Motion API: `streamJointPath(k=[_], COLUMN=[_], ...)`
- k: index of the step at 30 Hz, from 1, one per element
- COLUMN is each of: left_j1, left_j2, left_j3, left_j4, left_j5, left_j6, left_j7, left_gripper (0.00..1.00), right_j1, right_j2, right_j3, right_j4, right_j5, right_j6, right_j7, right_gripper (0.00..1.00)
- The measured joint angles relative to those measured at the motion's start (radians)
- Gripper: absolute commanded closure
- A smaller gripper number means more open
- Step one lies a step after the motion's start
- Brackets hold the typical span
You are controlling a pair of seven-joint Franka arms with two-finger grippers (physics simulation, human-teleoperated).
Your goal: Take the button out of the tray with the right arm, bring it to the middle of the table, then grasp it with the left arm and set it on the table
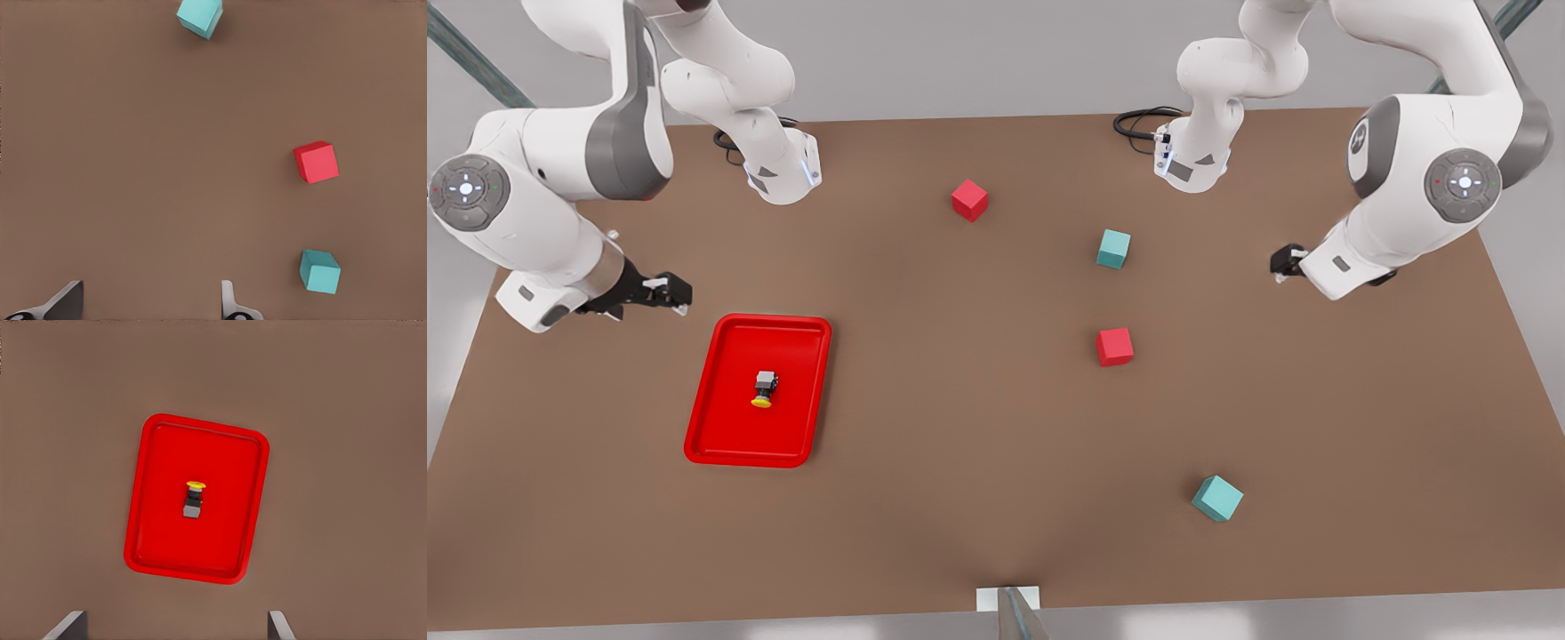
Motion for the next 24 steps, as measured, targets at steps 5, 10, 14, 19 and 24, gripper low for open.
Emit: streamJointPath(k=[5,10,14,19,24], left_j1=[0.001,-0.014,-0.011,-0.011,-0.011], left_j2=[0.018,0.05,0.05,0.048,0.048], left_j3=[-0.001,-0.003,-0.003,-0.003,-0.003], left_j4=[0.0,0.0,0.0,0.001,0.0], left_j5=[-0.003,-0.004,-0.003,-0.003,-0.003], left_j6=[0.035,0.048,0.051,0.049,0.047], left_j7=[0.006,0.011,0.015,0.018,0.02], left_gripper=[0.0,0.0,0.0,0.0,0.0], right_j1=[0.004,0.003,-0.009,-0.019,-0.01], right_j2=[0.014,0.123,0.197,0.287,0.357], right_j3=[0.0,0.001,0.001,0.001,0.001], right_j4=[-0.176,-0.479,-0.562,-0.56,-0.542], right_j5=[-0.004,-0.001,0.002,0.039,0.07], right_j6=[0.097,0.387,0.575,0.722,0.818], right_j7=[-0.002,0.045,0.111,0.177,0.232], right_gripper=[0.0,0.0,0.0,0.0,0.0])
